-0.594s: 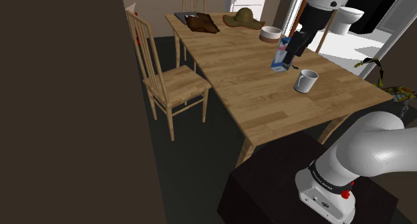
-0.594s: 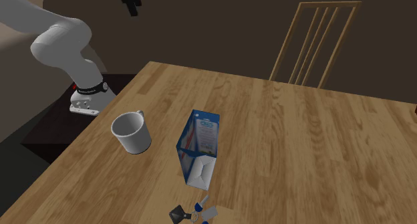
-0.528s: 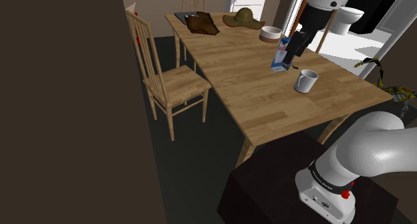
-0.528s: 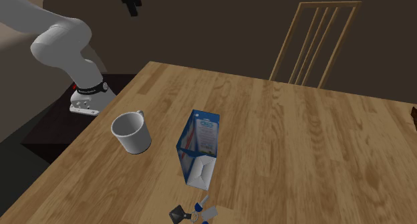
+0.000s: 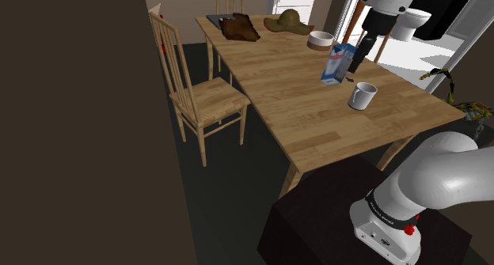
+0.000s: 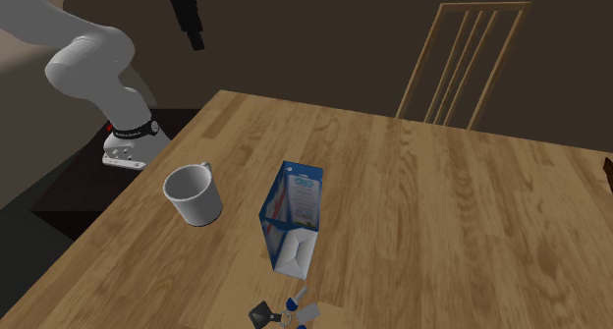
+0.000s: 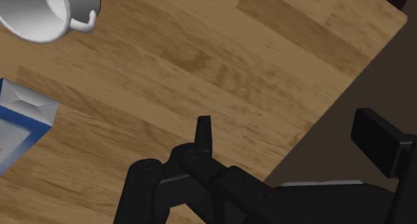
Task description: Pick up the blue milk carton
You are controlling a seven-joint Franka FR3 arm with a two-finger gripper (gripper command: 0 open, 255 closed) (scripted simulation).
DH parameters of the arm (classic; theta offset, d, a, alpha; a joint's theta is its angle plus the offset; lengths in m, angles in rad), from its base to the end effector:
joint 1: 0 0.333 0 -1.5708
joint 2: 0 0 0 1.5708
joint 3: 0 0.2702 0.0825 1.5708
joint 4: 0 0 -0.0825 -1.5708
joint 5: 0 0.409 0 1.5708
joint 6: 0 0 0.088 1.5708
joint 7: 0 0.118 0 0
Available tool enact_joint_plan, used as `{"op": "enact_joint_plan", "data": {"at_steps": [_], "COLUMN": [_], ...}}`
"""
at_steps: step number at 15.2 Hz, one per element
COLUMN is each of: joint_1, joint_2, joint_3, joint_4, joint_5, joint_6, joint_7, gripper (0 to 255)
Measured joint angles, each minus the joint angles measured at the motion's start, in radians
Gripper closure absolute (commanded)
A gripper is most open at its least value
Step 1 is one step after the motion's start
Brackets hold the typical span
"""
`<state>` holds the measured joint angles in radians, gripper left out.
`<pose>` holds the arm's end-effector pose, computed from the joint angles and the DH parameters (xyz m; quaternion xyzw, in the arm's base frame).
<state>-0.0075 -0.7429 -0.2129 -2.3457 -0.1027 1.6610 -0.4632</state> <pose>0.3745 -0.1039 0.5370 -0.9882 -0.1500 -0.0287 0.0122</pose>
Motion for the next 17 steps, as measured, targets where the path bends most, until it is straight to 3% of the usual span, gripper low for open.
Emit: {"op": "enact_joint_plan", "data": {"at_steps": [10, 17], "joint_1": [0.053, 0.109], "joint_2": [0.258, 0.528], "joint_3": [-0.269, -0.447], "joint_4": [0.173, 0.378], "joint_5": [-0.079, -0.001], "joint_6": [0.092, 0.140], "joint_7": [-0.454, -0.798], "gripper": [0, 0]}}
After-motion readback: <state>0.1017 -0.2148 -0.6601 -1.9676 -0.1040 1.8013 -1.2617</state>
